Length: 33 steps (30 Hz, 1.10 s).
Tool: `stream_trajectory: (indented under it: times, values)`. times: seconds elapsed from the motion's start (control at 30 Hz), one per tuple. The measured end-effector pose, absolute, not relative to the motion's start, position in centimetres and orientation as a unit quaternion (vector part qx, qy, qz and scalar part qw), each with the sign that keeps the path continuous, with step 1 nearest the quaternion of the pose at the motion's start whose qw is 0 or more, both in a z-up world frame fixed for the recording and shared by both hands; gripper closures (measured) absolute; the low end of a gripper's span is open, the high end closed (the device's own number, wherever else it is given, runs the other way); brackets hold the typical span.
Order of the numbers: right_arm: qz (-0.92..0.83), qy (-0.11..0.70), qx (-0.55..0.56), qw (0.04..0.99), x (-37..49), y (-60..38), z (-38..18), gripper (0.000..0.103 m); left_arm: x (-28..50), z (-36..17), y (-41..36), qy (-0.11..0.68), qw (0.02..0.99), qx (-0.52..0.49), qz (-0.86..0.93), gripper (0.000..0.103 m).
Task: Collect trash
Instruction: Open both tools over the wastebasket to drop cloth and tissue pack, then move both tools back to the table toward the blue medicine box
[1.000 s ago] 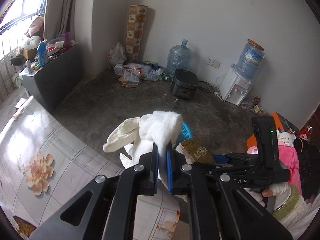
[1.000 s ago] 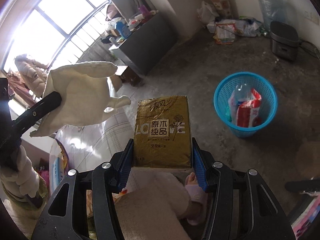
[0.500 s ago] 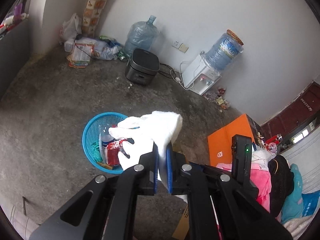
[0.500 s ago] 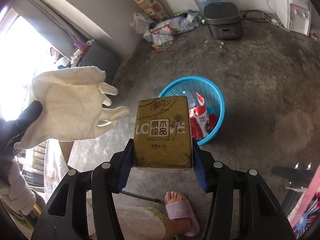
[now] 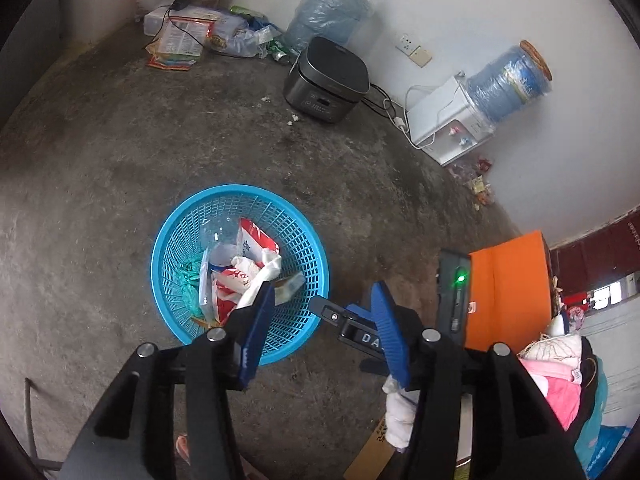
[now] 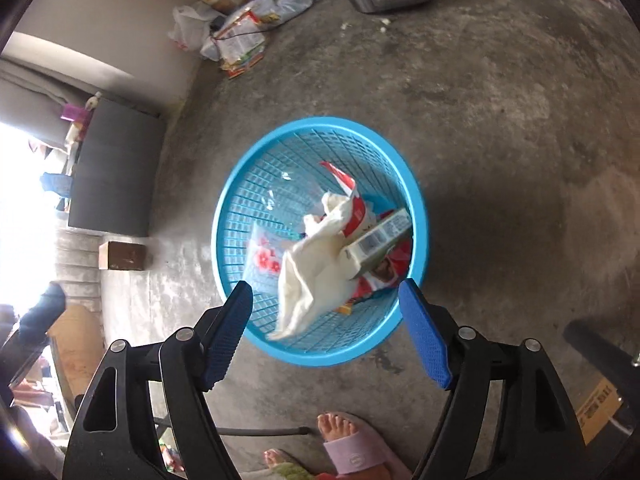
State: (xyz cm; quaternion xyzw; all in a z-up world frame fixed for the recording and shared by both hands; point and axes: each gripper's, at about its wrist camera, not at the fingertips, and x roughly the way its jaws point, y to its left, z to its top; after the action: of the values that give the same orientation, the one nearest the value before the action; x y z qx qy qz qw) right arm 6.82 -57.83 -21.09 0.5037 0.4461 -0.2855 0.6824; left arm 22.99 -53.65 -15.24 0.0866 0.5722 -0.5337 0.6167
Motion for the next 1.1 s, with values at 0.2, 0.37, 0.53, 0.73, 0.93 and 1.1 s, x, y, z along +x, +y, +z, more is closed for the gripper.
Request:
stream_trajectory:
  times: [0.2,0.37,0.53,0.73,0.93,1.1]
  values:
    - [-0.292,0.405,0.521,0.692,4.0,-56.0,-18.8,0.031,22.4,-10.4,-50.6,0.524,0.645,0.105,-0.546,0.047]
    - [-0.286,0.392,0.498,0.719,3.2,-54.4,-15.7,0.031,21.1,-5.0,-46.7,0.468,0.682,0.108,-0.552,0.043]
    - [-0.262,0.379,0.433,0.775,2.9,-51.3,-10.4,0.031,18.3,1.0,-40.7,0.393,0.717,0.103,-0.566,0.025]
    - [-0.196,0.369,0.365,0.832,3.8,-47.0,-5.2,0.031,15.3,5.9,-32.4,0.341,0.763,0.092,-0.541,0.014]
    - [-0.123,0.368,0.325,0.862,4.9,-42.6,-2.4,0.031,14.1,6.8,-23.8,0.334,0.802,0.079,-0.49,0.013]
    - [-0.067,0.377,0.304,0.872,6.2,-39.1,-1.4,0.031,14.4,6.8,-17.7,0.345,0.829,0.095,-0.43,0.013]
